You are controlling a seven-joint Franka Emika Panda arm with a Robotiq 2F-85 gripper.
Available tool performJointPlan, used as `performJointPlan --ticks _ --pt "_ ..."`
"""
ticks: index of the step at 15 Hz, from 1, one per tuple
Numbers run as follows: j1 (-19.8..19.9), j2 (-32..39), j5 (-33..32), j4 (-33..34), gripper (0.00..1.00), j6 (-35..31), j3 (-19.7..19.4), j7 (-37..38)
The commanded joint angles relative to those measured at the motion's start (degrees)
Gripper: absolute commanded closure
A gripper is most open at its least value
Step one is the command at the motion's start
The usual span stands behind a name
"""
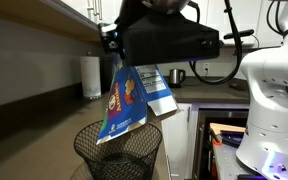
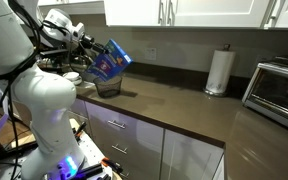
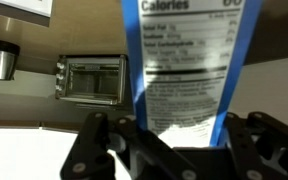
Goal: Pour the contents from the box into the black then put the box on the counter
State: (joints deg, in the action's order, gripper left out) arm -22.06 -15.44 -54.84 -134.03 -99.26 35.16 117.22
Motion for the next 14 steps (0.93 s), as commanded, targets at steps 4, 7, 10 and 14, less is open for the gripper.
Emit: performJointPlan --ticks 4,7,10,14 --pt "-0.92 0.86 -0.11 -0.02 0.8 -0.48 -1.4 0.15" --pt "-0.89 1.25 -0.18 -0.16 0.85 -0.75 -2.23 0.01" --pt "-1.06 1.61 -0.62 0.17 0.88 0.47 -2.53 0.09" --pt "-1.33 1.72 -0.91 0.97 0.88 2.0 -2.15 -0.14"
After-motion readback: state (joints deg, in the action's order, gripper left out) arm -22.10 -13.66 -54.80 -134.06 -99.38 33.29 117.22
